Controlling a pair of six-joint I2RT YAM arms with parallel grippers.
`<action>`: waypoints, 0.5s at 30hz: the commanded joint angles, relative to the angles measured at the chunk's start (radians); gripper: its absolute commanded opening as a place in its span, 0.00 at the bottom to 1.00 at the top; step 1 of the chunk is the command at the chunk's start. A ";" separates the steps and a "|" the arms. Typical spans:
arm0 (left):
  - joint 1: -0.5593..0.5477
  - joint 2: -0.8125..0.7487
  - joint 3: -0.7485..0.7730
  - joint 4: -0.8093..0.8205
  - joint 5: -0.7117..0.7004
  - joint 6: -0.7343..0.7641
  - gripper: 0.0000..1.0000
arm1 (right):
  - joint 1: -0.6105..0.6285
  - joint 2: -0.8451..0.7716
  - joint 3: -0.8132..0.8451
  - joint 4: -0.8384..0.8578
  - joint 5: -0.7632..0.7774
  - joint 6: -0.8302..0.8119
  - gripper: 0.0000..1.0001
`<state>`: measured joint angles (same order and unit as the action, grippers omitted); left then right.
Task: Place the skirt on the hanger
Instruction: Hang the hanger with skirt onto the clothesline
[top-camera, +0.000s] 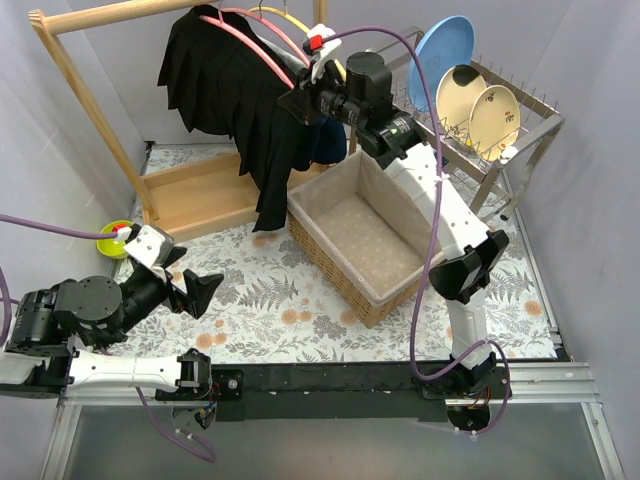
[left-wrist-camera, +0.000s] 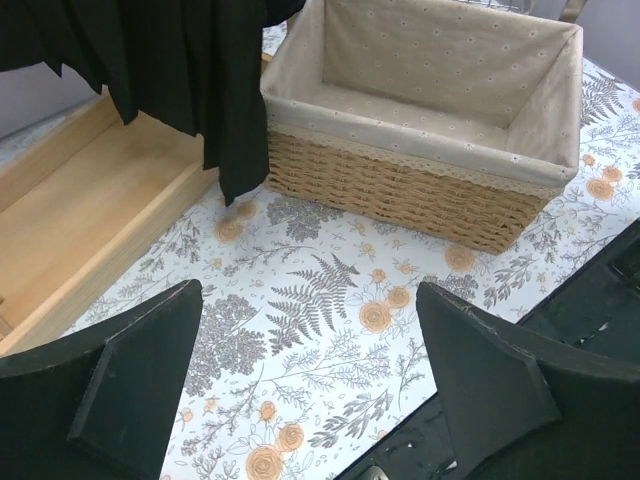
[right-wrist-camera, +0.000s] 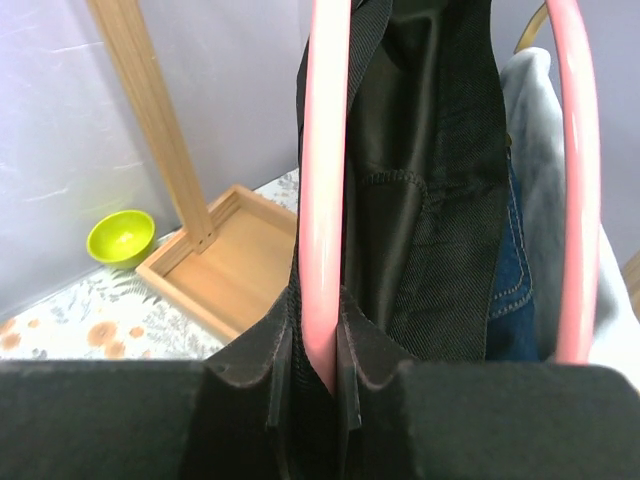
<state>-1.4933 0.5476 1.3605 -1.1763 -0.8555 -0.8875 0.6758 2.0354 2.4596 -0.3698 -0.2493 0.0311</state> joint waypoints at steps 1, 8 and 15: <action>0.004 -0.009 -0.027 0.026 0.001 -0.041 0.88 | 0.016 0.019 0.079 0.273 0.081 0.015 0.01; 0.005 -0.014 -0.057 0.040 0.009 -0.056 0.89 | 0.021 0.078 0.050 0.327 0.065 0.013 0.01; 0.005 -0.015 -0.078 0.055 0.018 -0.062 0.89 | 0.021 0.082 0.018 0.330 0.028 0.020 0.01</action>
<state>-1.4933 0.5331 1.2907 -1.1431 -0.8463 -0.9382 0.6922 2.1433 2.4569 -0.2081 -0.1932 0.0498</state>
